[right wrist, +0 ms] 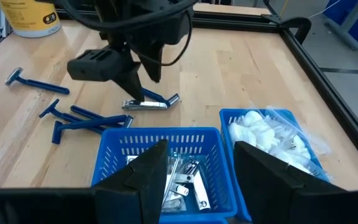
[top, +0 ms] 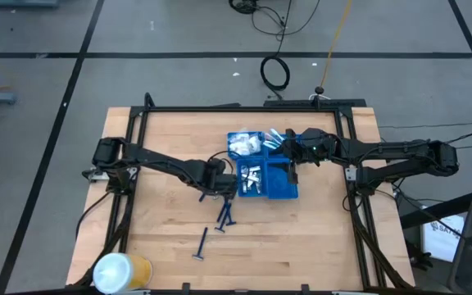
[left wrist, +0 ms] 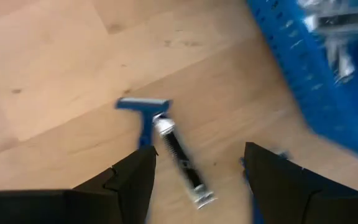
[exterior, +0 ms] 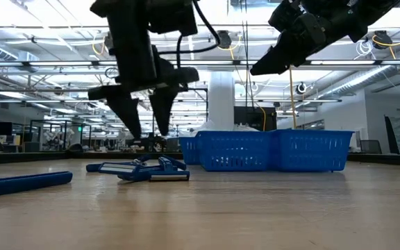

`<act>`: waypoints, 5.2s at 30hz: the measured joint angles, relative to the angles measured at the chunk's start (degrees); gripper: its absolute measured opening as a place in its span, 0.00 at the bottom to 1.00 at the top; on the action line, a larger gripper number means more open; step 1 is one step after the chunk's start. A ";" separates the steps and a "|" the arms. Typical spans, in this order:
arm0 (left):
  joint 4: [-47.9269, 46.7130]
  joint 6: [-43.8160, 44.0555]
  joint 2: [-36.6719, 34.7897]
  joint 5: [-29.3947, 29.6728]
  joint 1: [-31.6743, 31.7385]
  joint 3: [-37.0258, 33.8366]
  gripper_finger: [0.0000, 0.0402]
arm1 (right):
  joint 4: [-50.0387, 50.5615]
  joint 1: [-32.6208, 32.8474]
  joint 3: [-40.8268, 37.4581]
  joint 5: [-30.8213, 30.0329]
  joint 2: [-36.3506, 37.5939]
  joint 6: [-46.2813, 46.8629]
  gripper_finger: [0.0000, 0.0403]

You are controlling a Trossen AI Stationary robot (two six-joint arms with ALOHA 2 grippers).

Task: Pick & Place Travel size toiletries
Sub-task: Put the silver nail cutter into the bottom left blue basket, then put the blue razor into the bottom right blue basket

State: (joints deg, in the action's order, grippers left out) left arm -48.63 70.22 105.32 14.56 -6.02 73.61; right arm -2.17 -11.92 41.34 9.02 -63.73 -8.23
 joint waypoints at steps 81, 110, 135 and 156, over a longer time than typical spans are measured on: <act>34.21 -33.84 2.77 -4.14 4.57 -0.11 0.10 | 0.53 0.02 0.02 -0.17 2.26 0.92 0.42; -3.73 -21.89 -4.81 0.15 2.90 -0.20 0.62 | 1.12 0.02 0.02 -0.17 2.26 0.57 0.42; 2.42 -9.86 -4.85 -6.47 -1.29 -12.14 0.58 | 1.14 0.02 0.02 0.04 2.26 1.46 0.42; 13.42 -11.42 -3.83 -10.30 0.48 -18.18 0.58 | 1.16 0.02 0.01 0.08 2.26 1.49 0.42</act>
State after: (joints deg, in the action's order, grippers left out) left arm -35.20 58.79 101.49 4.26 -5.54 55.43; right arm -1.02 -11.90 41.35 9.09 -61.47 -6.74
